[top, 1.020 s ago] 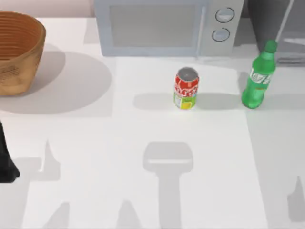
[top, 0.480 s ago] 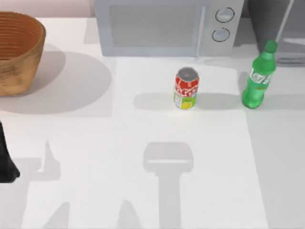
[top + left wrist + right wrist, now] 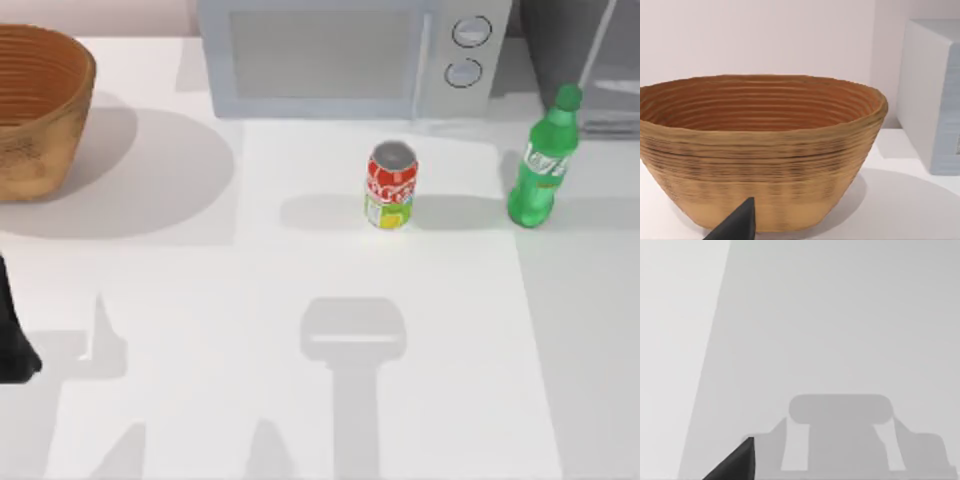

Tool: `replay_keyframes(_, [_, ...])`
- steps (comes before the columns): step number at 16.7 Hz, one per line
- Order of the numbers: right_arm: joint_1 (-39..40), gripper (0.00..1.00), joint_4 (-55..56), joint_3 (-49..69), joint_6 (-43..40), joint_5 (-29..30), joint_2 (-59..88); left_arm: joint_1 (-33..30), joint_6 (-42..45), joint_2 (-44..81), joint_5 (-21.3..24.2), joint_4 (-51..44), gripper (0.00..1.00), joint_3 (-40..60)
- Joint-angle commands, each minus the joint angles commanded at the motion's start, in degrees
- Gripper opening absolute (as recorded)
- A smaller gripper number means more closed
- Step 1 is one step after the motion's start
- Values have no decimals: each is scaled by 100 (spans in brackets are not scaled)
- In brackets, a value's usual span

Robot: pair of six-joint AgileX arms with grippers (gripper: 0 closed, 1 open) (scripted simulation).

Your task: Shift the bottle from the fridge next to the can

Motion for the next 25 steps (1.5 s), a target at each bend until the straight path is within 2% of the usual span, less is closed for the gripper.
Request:
replay_keyframes(3, [-719,100,18,389,-689,-529,716,0,0,0,0,0,100,0])
replay_keyframes(7, [-2508,100,7,1133,-2420,-1621,2509,0,0,0,0,0,100,0])
replay_keyframes(14, [-6961,100,-61,2534,-6981,-3670,7255,0,0,0,0,0,100,0])
replay_keyframes(17, [-8502,100,-74,3023,-8820,-4354,9116,0,0,0,0,0,100,0])
replay_keyframes(21, [-9786,100,-89,3492,-10570,-4986,10791,0,0,0,0,0,100,0])
replay_keyframes(25, [-10283,100,-97,3709,-11387,-5280,11523,0,0,0,0,0,100,0])
